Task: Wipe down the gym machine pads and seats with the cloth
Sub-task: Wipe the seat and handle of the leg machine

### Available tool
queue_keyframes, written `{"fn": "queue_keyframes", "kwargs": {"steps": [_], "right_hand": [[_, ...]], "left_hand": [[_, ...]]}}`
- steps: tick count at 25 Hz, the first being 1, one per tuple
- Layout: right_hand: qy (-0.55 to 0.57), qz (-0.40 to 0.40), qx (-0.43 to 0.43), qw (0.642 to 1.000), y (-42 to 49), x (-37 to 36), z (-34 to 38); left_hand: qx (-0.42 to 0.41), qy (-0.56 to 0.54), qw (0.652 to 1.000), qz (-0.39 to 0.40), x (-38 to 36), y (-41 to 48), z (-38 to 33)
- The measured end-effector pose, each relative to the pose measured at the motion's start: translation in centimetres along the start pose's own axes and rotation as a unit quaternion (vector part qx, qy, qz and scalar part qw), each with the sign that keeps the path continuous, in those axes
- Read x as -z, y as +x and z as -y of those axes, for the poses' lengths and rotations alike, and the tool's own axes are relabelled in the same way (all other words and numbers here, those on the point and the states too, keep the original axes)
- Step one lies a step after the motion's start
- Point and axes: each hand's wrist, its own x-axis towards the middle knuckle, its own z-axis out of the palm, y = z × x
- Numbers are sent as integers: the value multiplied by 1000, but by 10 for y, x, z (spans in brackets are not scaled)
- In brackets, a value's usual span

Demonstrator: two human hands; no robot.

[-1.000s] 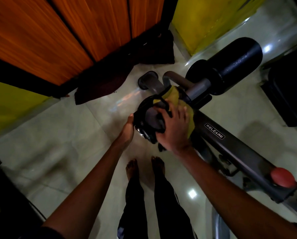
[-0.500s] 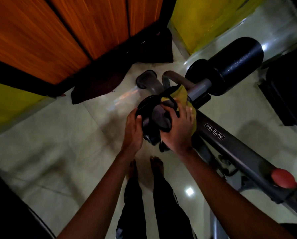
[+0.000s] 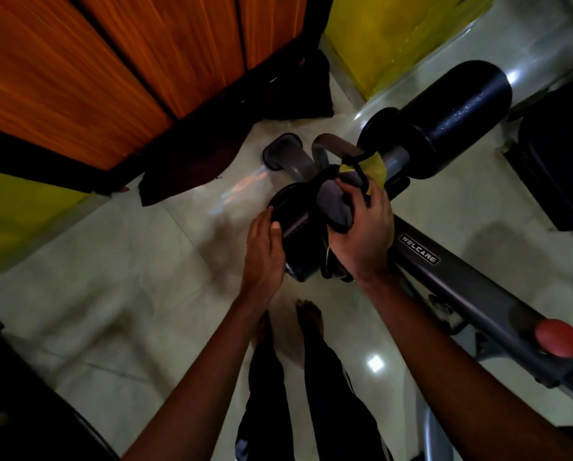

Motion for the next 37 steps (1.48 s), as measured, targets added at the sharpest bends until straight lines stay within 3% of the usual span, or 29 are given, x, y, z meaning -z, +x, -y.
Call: {"fn": "queue_keyframes", "kwargs": {"steps": [3,7,9,12,15,17,20,22,23,25,27,31,33,37], "right_hand": [[-5,34,-3,999,-23,0,17],[7,108,99,989,-43,7,14],[9,80,76,994,-16,10,1],[65,-6,16,998,7,7,-4],[48,-24,-22,998,-3,-1,4],[40,-5,-37,998,-19,-4,11],[47,77,5,996,-52,-3,22],[58,102,39,992,-62,0,20],[58,98,41,993,-58,3,14],[76,74,5,994,-44,5,0],[122,38,-34,991,-33,2,-7],[161,-32,-90,982,-49,-14,15],[140,11,-64,988,-72,-14,26],[100,107,21,989,-80,-1,18]], "left_hand": [[23,-46,998,33,-1,12,16],[90,-106,985,97,6,41,34],[99,-30,992,70,10,50,30],[-52,116,991,-33,10,33,7],[-111,81,991,-5,1,3,-3],[-77,43,996,1,-3,8,5],[41,-60,996,59,3,35,19],[79,-47,992,87,7,47,20],[55,12,996,74,10,49,18],[-82,166,983,10,16,42,6],[-186,215,959,-4,14,26,-6],[-156,145,977,35,-2,7,-3],[-147,117,980,66,0,21,2],[-42,66,988,135,12,45,8]]}}
